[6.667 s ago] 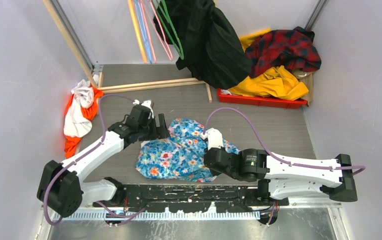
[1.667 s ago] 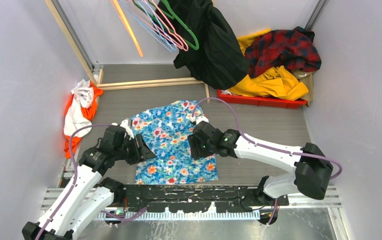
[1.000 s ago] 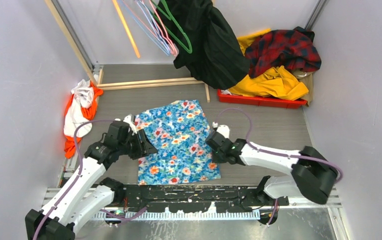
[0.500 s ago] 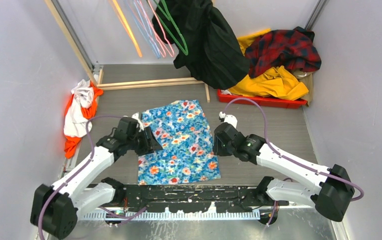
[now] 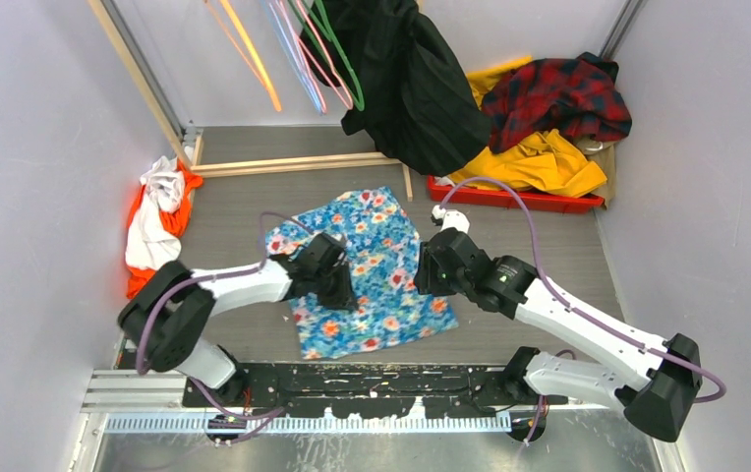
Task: Place the skirt on the hanger
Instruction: Flatten out the skirt at the center of the board.
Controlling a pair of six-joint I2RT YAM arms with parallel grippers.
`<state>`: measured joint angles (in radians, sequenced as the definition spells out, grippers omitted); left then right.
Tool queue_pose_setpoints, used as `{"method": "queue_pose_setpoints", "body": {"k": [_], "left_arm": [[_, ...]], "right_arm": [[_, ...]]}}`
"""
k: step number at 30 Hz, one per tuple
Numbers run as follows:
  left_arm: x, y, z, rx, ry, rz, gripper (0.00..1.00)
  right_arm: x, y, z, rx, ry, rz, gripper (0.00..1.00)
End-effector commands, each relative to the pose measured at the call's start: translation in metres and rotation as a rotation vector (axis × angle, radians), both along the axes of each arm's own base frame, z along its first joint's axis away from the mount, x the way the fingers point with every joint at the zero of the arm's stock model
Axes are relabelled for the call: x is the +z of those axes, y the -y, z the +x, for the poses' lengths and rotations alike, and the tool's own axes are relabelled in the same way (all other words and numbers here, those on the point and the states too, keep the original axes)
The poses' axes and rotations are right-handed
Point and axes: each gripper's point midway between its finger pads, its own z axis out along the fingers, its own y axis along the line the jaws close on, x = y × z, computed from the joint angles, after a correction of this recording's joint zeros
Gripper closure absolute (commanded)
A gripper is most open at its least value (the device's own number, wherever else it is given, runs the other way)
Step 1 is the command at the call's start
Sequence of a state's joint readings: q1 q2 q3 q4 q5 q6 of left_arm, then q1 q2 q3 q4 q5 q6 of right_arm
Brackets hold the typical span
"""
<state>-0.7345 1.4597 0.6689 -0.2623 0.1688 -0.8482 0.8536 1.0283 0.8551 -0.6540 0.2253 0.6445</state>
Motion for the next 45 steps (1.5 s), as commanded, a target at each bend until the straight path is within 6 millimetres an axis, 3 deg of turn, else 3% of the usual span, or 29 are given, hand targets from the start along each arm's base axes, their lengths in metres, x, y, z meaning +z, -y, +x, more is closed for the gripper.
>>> {"method": "queue_pose_setpoints", "body": {"k": [1,5,9,13,17,20,24,25,26,29,32,35,38,41,45], "left_arm": [[-0.034,0.032,0.011,-0.029,0.004,0.020,0.83],[-0.048,0.069,0.008,-0.074,-0.020,-0.007,0.86],[-0.036,0.104,0.009,-0.102,-0.009,-0.063,0.85],[0.006,0.124,0.000,-0.132,0.038,-0.147,0.82],[0.054,0.127,-0.007,-0.163,0.127,-0.226,0.79],[0.084,0.096,0.006,-0.119,0.253,-0.140,0.74],[0.126,0.044,0.017,-0.059,0.389,-0.034,0.46],[0.133,0.028,0.022,-0.030,0.404,-0.014,0.44],[0.135,0.013,0.026,0.000,0.404,-0.002,0.43],[0.125,-0.037,0.044,0.116,0.361,0.009,0.41],[0.124,-0.067,0.057,0.177,0.365,0.030,0.41],[0.122,-0.079,0.066,0.196,0.360,0.061,0.41],[0.123,-0.079,0.074,0.205,0.359,0.052,0.42],[0.135,-0.072,0.081,0.205,0.383,0.008,0.42],[0.159,-0.066,0.091,0.203,0.428,-0.023,0.43]], "right_arm": [[0.028,0.000,0.001,0.013,0.058,0.042,0.57],[0.035,0.011,0.000,-0.007,0.085,0.036,0.55],[0.040,0.020,-0.001,-0.020,0.103,0.014,0.51],[0.039,0.026,-0.001,-0.027,0.108,-0.013,0.50],[0.034,0.030,0.004,-0.054,0.124,-0.031,0.47],[0.019,0.013,0.000,-0.004,0.067,0.002,0.48],[-0.013,-0.030,-0.006,0.094,-0.041,0.094,0.48],[-0.021,-0.042,-0.008,0.126,-0.058,0.116,0.48],[-0.034,-0.053,-0.011,0.154,-0.089,0.110,0.48],[-0.047,-0.090,-0.024,0.273,-0.089,0.078,0.47],[-0.062,-0.117,-0.029,0.337,-0.082,0.003,0.46],[-0.092,-0.121,-0.028,0.318,-0.133,-0.057,0.48],[-0.113,-0.112,-0.034,0.271,-0.177,-0.062,0.49],[-0.125,-0.093,-0.046,0.225,-0.212,-0.059,0.50],[-0.127,-0.058,-0.057,0.149,-0.227,-0.077,0.49]]}}
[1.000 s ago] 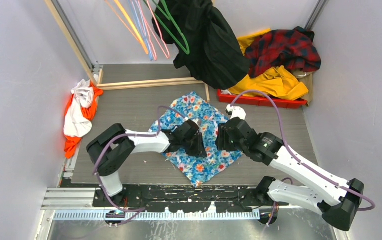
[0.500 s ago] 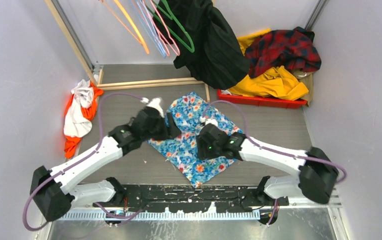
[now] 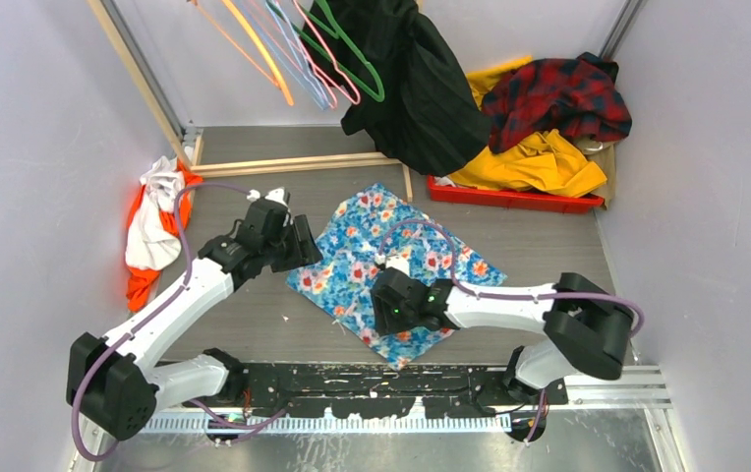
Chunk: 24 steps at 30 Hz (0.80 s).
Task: Place the skirt on the hanger
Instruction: Flatten out the skirt at the center of the board.
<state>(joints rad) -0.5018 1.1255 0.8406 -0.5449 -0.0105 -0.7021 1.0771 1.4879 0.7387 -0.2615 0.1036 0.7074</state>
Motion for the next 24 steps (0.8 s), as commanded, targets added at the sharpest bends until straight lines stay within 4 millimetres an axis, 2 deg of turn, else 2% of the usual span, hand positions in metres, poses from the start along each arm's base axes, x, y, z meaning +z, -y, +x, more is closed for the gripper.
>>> {"method": "queue_pose_setpoints", "body": {"k": [1,3,5,7,10,12,14,18,21,24], "left_arm": [[0.054,0.015,0.025,-0.032,0.129,-0.065,0.43],[0.068,0.018,0.031,-0.043,0.152,-0.067,0.43],[0.079,0.020,0.035,-0.052,0.172,-0.065,0.43],[0.084,0.019,0.038,-0.054,0.180,-0.053,0.43],[0.083,0.018,0.040,-0.048,0.186,-0.044,0.43],[0.077,0.018,0.038,-0.049,0.177,-0.047,0.43],[0.071,0.018,0.034,-0.052,0.165,-0.053,0.44],[0.064,0.016,0.025,-0.053,0.150,-0.062,0.44],[0.061,0.014,0.017,-0.056,0.151,-0.077,0.44],[0.055,0.013,0.011,-0.057,0.136,-0.085,0.44]], "right_arm": [[0.001,0.038,-0.008,-0.115,-0.009,-0.030,0.49],[0.013,0.049,-0.011,-0.134,0.005,-0.027,0.49],[0.039,0.052,-0.009,-0.139,0.038,0.010,0.49],[0.084,0.042,-0.004,-0.104,0.101,0.102,0.48],[0.171,0.025,0.013,-0.020,0.258,0.210,0.47],[0.232,0.017,0.032,0.011,0.398,0.242,0.47],[0.291,0.014,0.058,-0.006,0.559,0.251,0.47],[0.383,0.011,0.115,-0.056,0.773,0.274,0.54],[0.434,-0.001,0.142,-0.024,0.884,0.380,0.60],[0.460,-0.011,0.168,0.008,0.945,0.425,0.65]]}}
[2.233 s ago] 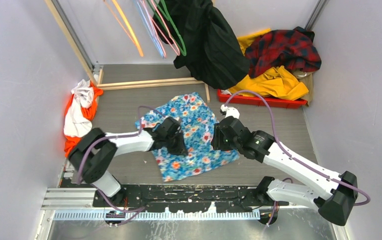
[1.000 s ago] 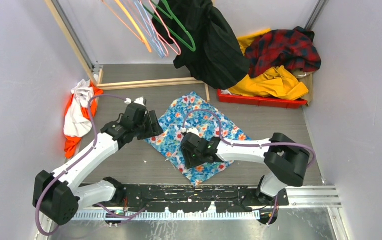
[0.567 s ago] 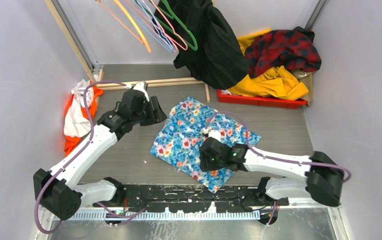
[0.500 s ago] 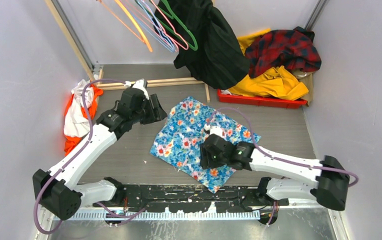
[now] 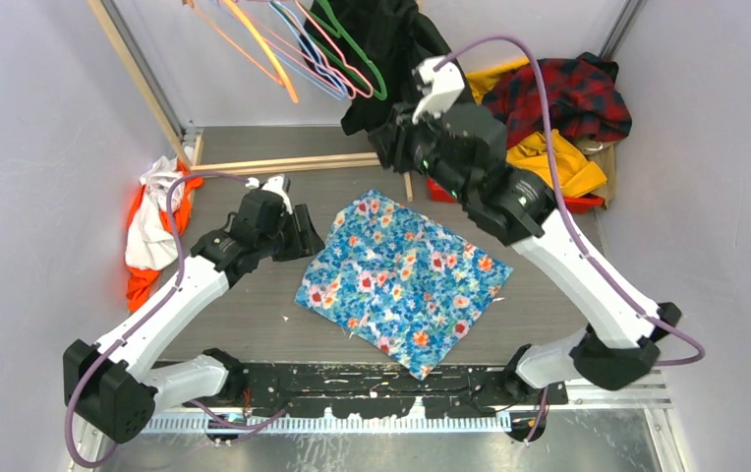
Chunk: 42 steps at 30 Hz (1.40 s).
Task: Place the skirt on the hanger
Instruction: Flatten out the skirt at the center of the board, then pick up the hanger from the clothesline.
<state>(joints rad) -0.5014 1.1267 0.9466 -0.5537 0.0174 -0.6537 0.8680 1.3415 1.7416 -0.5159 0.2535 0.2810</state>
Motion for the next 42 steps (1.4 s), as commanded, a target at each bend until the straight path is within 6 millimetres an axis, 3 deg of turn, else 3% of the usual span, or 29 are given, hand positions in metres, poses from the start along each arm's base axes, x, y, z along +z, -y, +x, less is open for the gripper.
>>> {"method": "queue_pose_setpoints", "body": {"k": [1,4,9,18,23,31,37,42], "left_arm": [[0.012,0.002,-0.005,-0.008,0.039,-0.056,0.44],[0.010,0.002,-0.008,-0.011,0.035,-0.064,0.45],[0.013,0.002,-0.010,-0.018,0.040,-0.067,0.45],[0.018,0.001,-0.008,-0.027,0.051,-0.053,0.45],[0.020,0.003,-0.003,-0.031,0.053,-0.047,0.45],[0.017,0.008,0.002,-0.037,0.042,-0.046,0.45],[0.013,0.008,0.004,-0.037,0.037,-0.041,0.45],[0.013,0.009,0.006,-0.037,0.036,-0.040,0.45]], "right_arm": [[0.044,-0.016,0.037,0.062,0.169,-0.016,0.65],[0.059,-0.023,0.061,0.069,0.209,0.013,0.66],[0.059,-0.033,0.105,0.059,0.212,0.018,0.69],[0.064,-0.018,0.158,-0.016,0.228,0.023,0.69],[0.063,-0.016,0.170,-0.005,0.219,0.035,0.67],[0.036,-0.025,0.181,0.028,0.175,0.014,0.65],[0.046,-0.016,0.168,0.016,0.201,0.042,0.64],[0.055,-0.006,0.156,-0.016,0.229,0.027,0.51]]}}
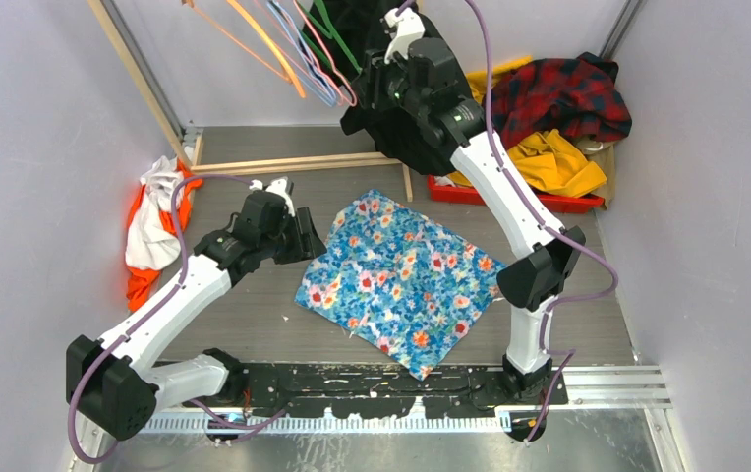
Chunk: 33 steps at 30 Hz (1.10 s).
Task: Place the skirt on the hanger
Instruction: Pick up the hanger from the clothesline.
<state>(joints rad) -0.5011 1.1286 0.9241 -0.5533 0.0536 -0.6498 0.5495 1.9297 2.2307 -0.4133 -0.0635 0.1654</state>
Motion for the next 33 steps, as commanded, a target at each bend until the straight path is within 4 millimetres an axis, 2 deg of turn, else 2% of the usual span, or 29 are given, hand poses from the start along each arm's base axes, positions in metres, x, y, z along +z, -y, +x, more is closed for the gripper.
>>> {"method": "queue_pose_setpoints", "body": {"k": [1,11,15,18,25,29,33], "left_arm": [[0.022,0.006,0.013,-0.009,0.068,-0.035,0.45],[0.021,0.008,0.015,-0.014,0.065,-0.037,0.46],[0.021,0.009,0.016,-0.014,0.064,-0.039,0.46],[0.022,0.010,0.016,-0.017,0.064,-0.042,0.46],[0.025,0.008,0.016,-0.015,0.071,-0.039,0.46],[0.025,0.006,0.017,-0.012,0.070,-0.036,0.46],[0.024,0.005,0.019,-0.011,0.068,-0.037,0.46]], "right_arm": [[0.088,0.022,-0.039,-0.019,0.191,0.094,0.50],[0.119,0.014,-0.087,0.019,0.290,0.070,0.50],[0.121,0.002,-0.097,0.077,0.290,0.065,0.63],[0.115,-0.010,-0.096,0.127,0.274,0.065,0.68],[0.095,-0.035,-0.078,0.169,0.224,0.064,0.65],[0.093,-0.045,-0.075,0.199,0.210,0.079,0.65],[0.097,-0.048,-0.082,0.210,0.225,0.092,0.65]]}}
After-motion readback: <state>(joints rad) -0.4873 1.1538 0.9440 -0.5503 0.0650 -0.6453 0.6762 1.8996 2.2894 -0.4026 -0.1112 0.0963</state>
